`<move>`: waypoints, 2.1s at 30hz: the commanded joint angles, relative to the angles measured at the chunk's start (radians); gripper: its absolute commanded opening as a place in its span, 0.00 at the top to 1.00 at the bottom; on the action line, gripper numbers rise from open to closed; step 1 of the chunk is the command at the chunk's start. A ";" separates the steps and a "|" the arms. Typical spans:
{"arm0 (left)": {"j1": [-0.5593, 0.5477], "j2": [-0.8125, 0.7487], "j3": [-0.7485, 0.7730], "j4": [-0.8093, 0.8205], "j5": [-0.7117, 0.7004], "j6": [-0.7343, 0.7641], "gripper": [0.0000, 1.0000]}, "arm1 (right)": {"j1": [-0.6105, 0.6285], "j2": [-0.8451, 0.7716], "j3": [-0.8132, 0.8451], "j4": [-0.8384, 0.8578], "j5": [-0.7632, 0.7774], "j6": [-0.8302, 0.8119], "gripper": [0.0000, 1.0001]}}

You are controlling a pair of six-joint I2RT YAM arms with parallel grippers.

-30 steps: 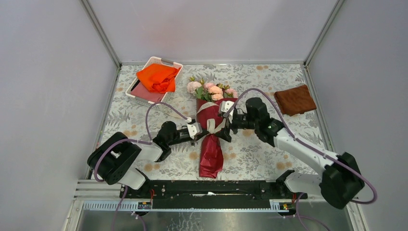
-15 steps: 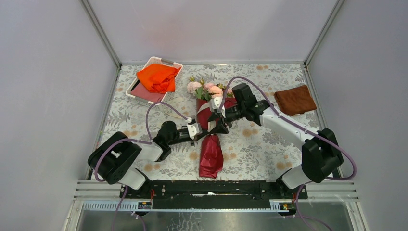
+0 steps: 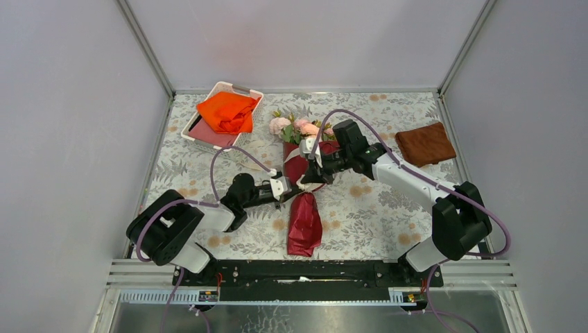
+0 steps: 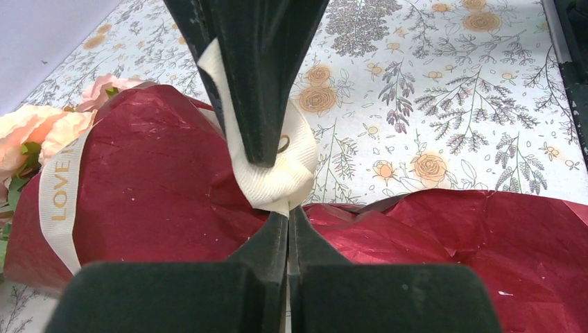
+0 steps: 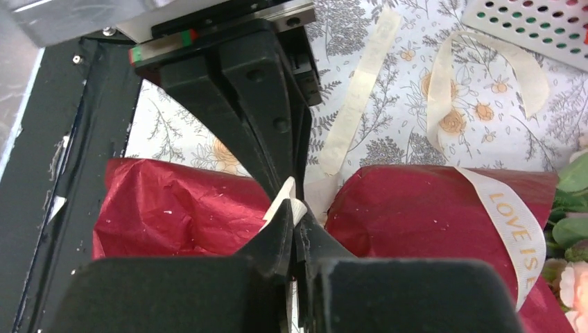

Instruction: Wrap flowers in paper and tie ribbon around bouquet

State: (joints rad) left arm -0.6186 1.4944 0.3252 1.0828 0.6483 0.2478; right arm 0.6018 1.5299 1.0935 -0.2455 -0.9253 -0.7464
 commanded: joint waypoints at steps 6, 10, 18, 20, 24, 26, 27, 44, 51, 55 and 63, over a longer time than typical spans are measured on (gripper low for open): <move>0.048 -0.170 0.099 -0.313 0.081 0.153 0.22 | -0.002 -0.048 -0.037 0.190 0.164 0.242 1.00; 0.192 -0.207 0.334 -0.930 0.246 0.419 0.22 | -0.003 -0.058 -0.056 0.236 0.199 0.278 1.00; 0.308 0.117 0.533 -1.066 0.036 0.714 0.20 | -0.002 -0.062 -0.076 0.283 0.195 0.275 1.00; 0.313 0.178 0.563 -1.038 0.002 0.741 0.19 | -0.003 -0.053 -0.072 0.280 0.194 0.276 1.00; 0.313 0.252 0.597 -1.062 -0.011 0.797 0.20 | -0.004 -0.041 -0.071 0.286 0.198 0.274 1.00; 0.313 0.268 0.574 -0.988 -0.038 0.776 0.27 | -0.004 -0.034 -0.068 0.291 0.193 0.279 1.00; 0.313 0.272 0.556 -0.955 -0.042 0.781 0.35 | -0.004 -0.030 -0.065 0.294 0.191 0.285 1.00; 0.205 -0.275 0.511 -1.405 0.095 0.638 1.00 | -0.007 -0.030 -0.061 0.348 0.339 0.470 1.00; 0.094 -0.165 0.638 -0.785 0.020 0.476 1.00 | -0.007 -0.123 -0.188 0.477 0.382 0.560 1.00; 0.025 -0.180 0.662 -0.710 0.037 0.470 1.00 | -0.007 -0.144 -0.219 0.487 0.383 0.574 1.00; 0.110 -0.428 0.576 -0.853 -0.002 0.413 1.00 | -0.006 -0.186 -0.239 0.451 0.367 0.556 1.00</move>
State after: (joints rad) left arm -0.5415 1.1965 0.9283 0.2333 0.6510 0.6888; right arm 0.5991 1.3933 0.8623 0.1703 -0.5587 -0.1936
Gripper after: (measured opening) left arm 0.006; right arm 0.012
